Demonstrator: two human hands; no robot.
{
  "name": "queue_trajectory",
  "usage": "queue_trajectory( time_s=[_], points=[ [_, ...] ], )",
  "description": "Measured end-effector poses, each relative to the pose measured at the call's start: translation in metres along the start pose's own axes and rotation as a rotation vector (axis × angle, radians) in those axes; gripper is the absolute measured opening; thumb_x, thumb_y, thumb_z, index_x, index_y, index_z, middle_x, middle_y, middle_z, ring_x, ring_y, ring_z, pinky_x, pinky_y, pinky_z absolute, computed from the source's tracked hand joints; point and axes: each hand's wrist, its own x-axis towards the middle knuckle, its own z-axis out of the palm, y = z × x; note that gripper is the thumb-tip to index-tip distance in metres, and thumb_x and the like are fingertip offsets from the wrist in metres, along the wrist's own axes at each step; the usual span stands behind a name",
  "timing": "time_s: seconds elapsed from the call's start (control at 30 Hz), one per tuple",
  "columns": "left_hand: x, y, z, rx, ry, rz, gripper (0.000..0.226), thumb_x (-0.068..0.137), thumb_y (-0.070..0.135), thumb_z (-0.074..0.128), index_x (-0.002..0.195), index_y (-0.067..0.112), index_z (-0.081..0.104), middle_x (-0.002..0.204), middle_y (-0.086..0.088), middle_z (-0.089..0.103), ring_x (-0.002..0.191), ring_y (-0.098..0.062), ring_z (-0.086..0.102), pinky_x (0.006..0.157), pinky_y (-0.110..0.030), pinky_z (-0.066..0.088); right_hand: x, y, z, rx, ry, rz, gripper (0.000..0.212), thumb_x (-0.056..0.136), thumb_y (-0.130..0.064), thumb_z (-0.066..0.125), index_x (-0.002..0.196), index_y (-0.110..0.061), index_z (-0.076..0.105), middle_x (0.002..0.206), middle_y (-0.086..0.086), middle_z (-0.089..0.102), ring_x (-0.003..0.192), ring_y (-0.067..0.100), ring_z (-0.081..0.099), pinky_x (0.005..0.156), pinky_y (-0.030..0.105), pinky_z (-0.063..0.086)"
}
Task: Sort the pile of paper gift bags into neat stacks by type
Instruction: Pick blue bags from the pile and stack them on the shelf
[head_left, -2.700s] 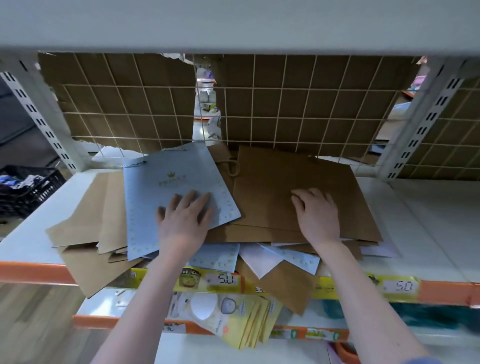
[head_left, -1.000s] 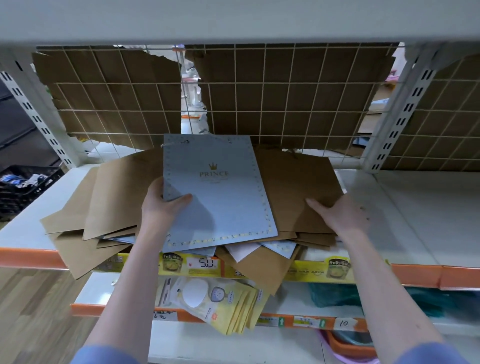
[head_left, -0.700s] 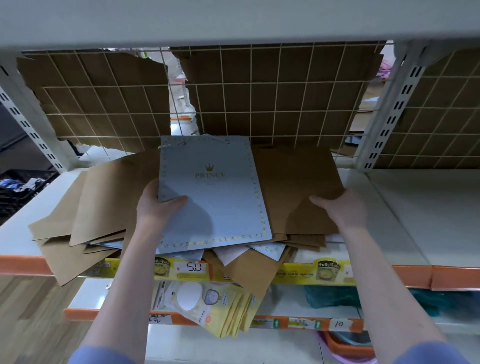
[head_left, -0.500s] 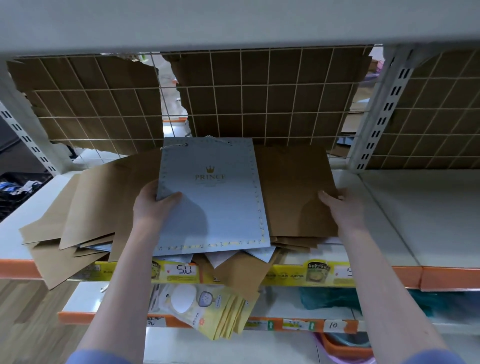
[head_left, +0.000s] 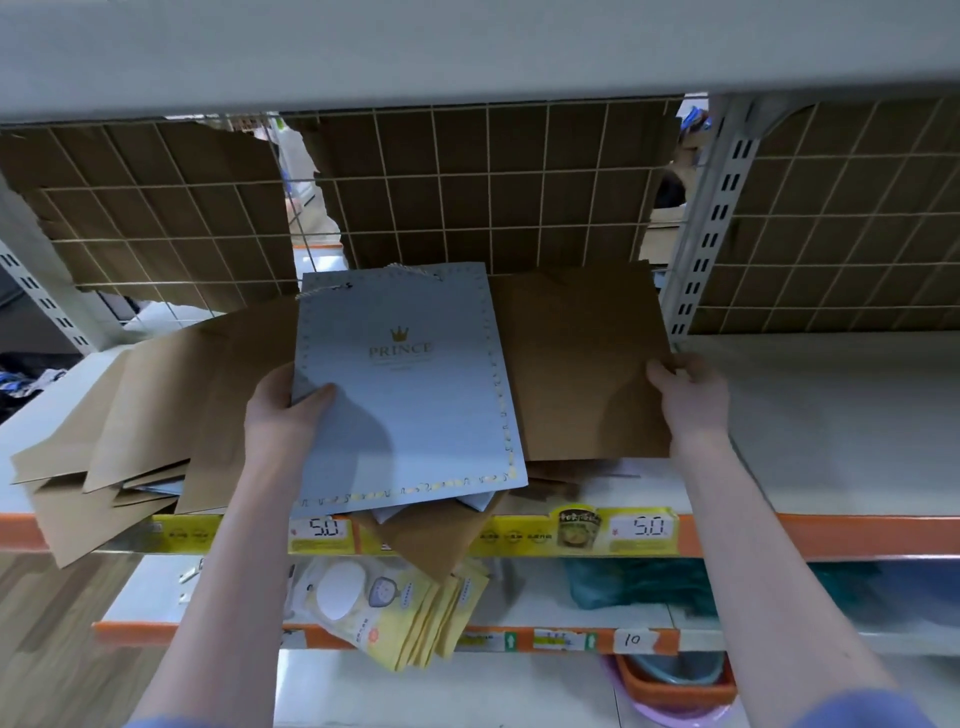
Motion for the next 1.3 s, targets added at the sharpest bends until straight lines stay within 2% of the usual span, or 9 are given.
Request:
queue_trajectory(
  time_s=[0.23, 0.4, 0.5, 0.63, 0.87, 1.03, 1.13, 1.2, 1.3],
  points=[
    [-0.009, 0.012, 0.003, -0.074, -0.027, 0.032, 0.032, 0.085, 0.009, 0.064, 0.110, 0.027, 0.055, 0.103, -0.002, 0.062, 0.096, -0.030, 0.061, 0.084, -0.042, 0.050, -0.005, -0.014, -0.028, 0.107, 0.076, 0.041, 0.030, 0.091, -0.013, 0.054, 0.120, -0.014, 0.061, 0.106, 0.006, 0.058, 0.101, 0.025, 0.054, 0.096, 0.042, 0.046],
    [-0.012, 0.017, 0.006, -0.085, -0.075, 0.052, 0.029, 0.087, 0.010, 0.063, 0.110, 0.025, 0.056, 0.103, -0.001, 0.063, 0.098, -0.030, 0.061, 0.084, -0.042, 0.050, -0.015, -0.013, -0.053, 0.171, 0.152, 0.073, 0.033, 0.089, -0.011, 0.058, 0.122, -0.009, 0.061, 0.111, 0.010, 0.061, 0.098, 0.023, 0.055, 0.091, 0.033, 0.045],
    [-0.017, 0.015, 0.012, -0.081, -0.126, 0.048, 0.027, 0.087, 0.011, 0.063, 0.108, 0.027, 0.055, 0.098, 0.004, 0.062, 0.096, -0.028, 0.061, 0.085, -0.044, 0.050, -0.027, -0.008, -0.064, 0.175, 0.171, 0.097, 0.038, 0.087, -0.011, 0.060, 0.125, -0.009, 0.058, 0.117, 0.010, 0.060, 0.106, 0.025, 0.055, 0.098, 0.038, 0.045],
    [-0.031, 0.014, 0.029, -0.062, -0.193, 0.024, 0.035, 0.085, 0.014, 0.066, 0.117, 0.024, 0.055, 0.104, 0.001, 0.061, 0.096, -0.028, 0.062, 0.085, -0.045, 0.052, -0.039, 0.005, -0.088, 0.158, 0.206, 0.120, 0.038, 0.090, -0.013, 0.058, 0.127, -0.008, 0.056, 0.120, 0.006, 0.054, 0.104, 0.018, 0.045, 0.089, 0.029, 0.036],
    [-0.074, 0.027, 0.083, -0.041, -0.286, 0.059, 0.029, 0.087, 0.013, 0.064, 0.109, 0.026, 0.052, 0.087, 0.011, 0.059, 0.078, -0.016, 0.060, 0.062, -0.028, 0.047, -0.025, 0.024, -0.157, 0.166, 0.259, 0.180, 0.043, 0.091, -0.017, 0.058, 0.133, -0.010, 0.050, 0.136, 0.008, 0.049, 0.110, 0.018, 0.042, 0.090, 0.028, 0.031],
    [-0.123, 0.033, 0.159, -0.019, -0.304, 0.096, 0.032, 0.086, 0.014, 0.064, 0.115, 0.024, 0.056, 0.101, -0.004, 0.064, 0.088, -0.029, 0.064, 0.079, -0.045, 0.054, 0.014, 0.044, -0.235, 0.144, 0.249, 0.165, 0.041, 0.090, -0.017, 0.059, 0.130, -0.012, 0.053, 0.125, 0.010, 0.054, 0.100, 0.017, 0.045, 0.089, 0.030, 0.033],
    [-0.169, 0.033, 0.224, -0.023, -0.285, 0.092, 0.042, 0.082, 0.017, 0.068, 0.122, 0.018, 0.057, 0.108, -0.010, 0.065, 0.094, -0.033, 0.064, 0.083, -0.050, 0.054, 0.049, 0.058, -0.303, 0.170, 0.256, 0.158, 0.039, 0.089, -0.014, 0.059, 0.128, -0.011, 0.055, 0.093, 0.011, 0.061, 0.069, 0.009, 0.046, 0.079, 0.028, 0.034],
    [-0.204, 0.030, 0.270, -0.018, -0.289, 0.083, 0.049, 0.072, 0.025, 0.070, 0.119, 0.016, 0.060, 0.108, -0.012, 0.067, 0.095, -0.034, 0.065, 0.084, -0.052, 0.053, 0.074, 0.068, -0.353, 0.182, 0.263, 0.185, 0.039, 0.088, -0.013, 0.060, 0.127, -0.011, 0.056, 0.072, 0.003, 0.054, 0.062, 0.009, 0.043, 0.073, 0.027, 0.036],
    [-0.248, 0.024, 0.331, -0.011, -0.303, 0.061, 0.057, 0.063, 0.032, 0.066, 0.116, 0.010, 0.062, 0.108, -0.016, 0.067, 0.097, -0.035, 0.065, 0.081, -0.049, 0.051, 0.106, 0.082, -0.421, 0.160, 0.288, 0.200, 0.040, 0.086, -0.013, 0.062, 0.126, -0.012, 0.057, 0.063, 0.001, 0.049, 0.061, 0.010, 0.045, 0.065, 0.025, 0.036]
  ],
)
